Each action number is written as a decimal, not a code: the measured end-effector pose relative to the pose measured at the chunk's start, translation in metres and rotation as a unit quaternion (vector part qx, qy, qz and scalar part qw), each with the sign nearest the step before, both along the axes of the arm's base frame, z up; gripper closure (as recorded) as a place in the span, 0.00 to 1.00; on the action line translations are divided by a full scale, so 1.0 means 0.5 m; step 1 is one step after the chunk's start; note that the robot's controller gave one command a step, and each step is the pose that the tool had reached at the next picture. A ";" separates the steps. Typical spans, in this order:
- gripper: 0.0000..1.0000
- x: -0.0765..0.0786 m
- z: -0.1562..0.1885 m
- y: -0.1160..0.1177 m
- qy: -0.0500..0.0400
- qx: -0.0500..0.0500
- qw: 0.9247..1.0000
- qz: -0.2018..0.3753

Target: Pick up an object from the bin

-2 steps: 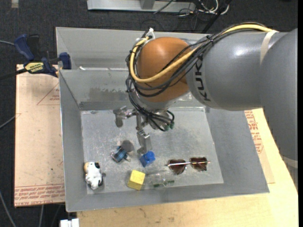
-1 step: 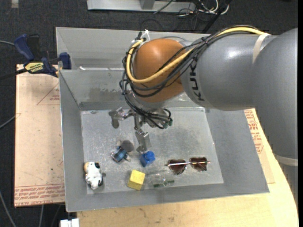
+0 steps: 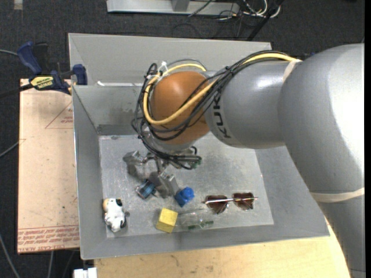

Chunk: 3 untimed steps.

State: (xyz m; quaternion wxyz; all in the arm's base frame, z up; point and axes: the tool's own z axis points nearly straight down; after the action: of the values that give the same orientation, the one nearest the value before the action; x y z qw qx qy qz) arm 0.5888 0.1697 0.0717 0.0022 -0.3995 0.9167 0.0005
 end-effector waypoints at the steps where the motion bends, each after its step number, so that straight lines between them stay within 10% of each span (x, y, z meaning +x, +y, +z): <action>1: 1.00 0.013 -0.003 0.017 0.000 -0.001 0.964 0.267; 3: 1.00 0.010 0.007 0.017 0.003 0.000 0.964 0.266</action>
Offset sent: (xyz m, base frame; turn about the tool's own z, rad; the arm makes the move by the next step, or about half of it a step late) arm 0.0000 0.0000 0.0000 0.0000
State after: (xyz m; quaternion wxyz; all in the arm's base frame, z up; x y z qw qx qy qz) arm 0.5938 0.1783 0.0751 -0.0012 -0.6291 0.7773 0.0023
